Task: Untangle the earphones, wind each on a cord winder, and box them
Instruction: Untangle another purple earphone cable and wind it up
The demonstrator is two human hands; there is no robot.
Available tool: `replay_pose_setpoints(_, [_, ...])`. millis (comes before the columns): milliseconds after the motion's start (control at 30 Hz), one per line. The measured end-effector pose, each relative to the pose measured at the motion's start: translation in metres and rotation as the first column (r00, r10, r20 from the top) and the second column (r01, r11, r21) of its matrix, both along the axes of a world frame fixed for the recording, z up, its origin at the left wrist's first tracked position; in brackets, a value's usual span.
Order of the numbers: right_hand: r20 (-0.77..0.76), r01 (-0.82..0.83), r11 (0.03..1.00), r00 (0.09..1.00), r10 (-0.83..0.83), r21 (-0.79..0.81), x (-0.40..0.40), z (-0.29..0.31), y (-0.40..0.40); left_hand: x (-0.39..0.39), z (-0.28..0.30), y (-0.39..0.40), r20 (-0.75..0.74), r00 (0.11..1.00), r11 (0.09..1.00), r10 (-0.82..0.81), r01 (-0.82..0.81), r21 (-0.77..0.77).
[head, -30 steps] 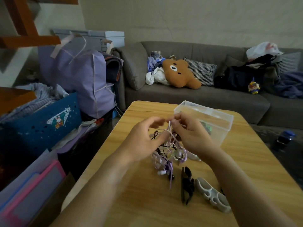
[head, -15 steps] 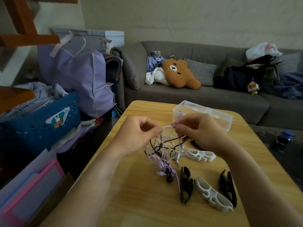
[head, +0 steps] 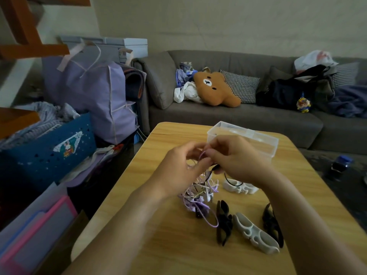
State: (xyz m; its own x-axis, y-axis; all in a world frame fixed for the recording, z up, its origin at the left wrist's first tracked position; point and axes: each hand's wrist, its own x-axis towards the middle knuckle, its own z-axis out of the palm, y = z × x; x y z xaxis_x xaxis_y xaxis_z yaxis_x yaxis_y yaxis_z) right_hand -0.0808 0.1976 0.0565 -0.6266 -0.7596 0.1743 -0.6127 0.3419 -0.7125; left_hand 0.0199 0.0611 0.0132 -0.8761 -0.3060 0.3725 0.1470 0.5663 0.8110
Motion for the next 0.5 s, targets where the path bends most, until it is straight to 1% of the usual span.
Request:
replay_pose_setpoints(67, [-0.002, 0.035, 0.998, 0.999, -0.035, -0.055, 0.0, 0.002, 0.0, -0.002, -0.004, 0.0, -0.007, 0.999, 0.998, 0.036, -0.036, -0.054])
replay_pose_setpoints(133, [-0.018, 0.114, 0.981, 0.993, -0.118, -0.154, -0.002, 0.007, 0.002, -0.003, -0.008, -0.004, 0.023, 0.995, 0.99, 0.098, -0.095, -0.107])
replay_pose_setpoints(167, [-0.002, 0.153, 0.964, 0.988, -0.157, -0.219, -0.005, 0.01, 0.004, -0.004, -0.01, -0.005, 0.053, 0.993, 0.986, 0.108, -0.101, -0.132])
replay_pose_setpoints(200, [0.052, 0.182, 0.937, 0.983, -0.175, -0.298, -0.007, 0.013, 0.007, -0.004, -0.012, -0.007, 0.087, 0.99, 0.983, 0.114, -0.099, -0.156])
replay_pose_setpoints(267, [0.214, 0.224, 0.852, 0.967, -0.135, -0.473, -0.012, 0.017, 0.013, -0.006, -0.016, -0.011, 0.154, 0.98, 0.976, 0.129, -0.098, -0.196])
replay_pose_setpoints(300, [0.257, 0.233, 0.804, 0.961, -0.103, -0.547, -0.013, 0.019, 0.015, -0.006, -0.018, -0.013, 0.18, 0.973, 0.972, 0.147, -0.109, -0.207])
replay_pose_setpoints(367, [0.258, 0.236, 0.714, 0.963, -0.081, -0.659, -0.016, 0.022, 0.02, -0.006, -0.02, -0.019, 0.211, 0.958, 0.959, 0.192, -0.138, -0.249])
replay_pose_setpoints(433, [0.296, 0.276, 0.597, 0.953, -0.067, -0.754, -0.019, 0.025, 0.025, -0.005, -0.021, -0.027, 0.247, 0.941, 0.927, 0.232, -0.137, -0.348])
replay_pose_setpoints(467, [0.337, 0.311, 0.542, 0.94, -0.053, -0.781, -0.021, 0.028, 0.028, -0.005, -0.022, -0.03, 0.272, 0.933, 0.925, 0.235, -0.129, -0.358])
replay_pose_setpoints(500, [0.377, 0.347, 0.504, 0.925, -0.046, -0.791, -0.024, 0.03, 0.031, -0.004, -0.022, -0.032, 0.288, 0.931, 0.936, 0.224, -0.123, -0.33])
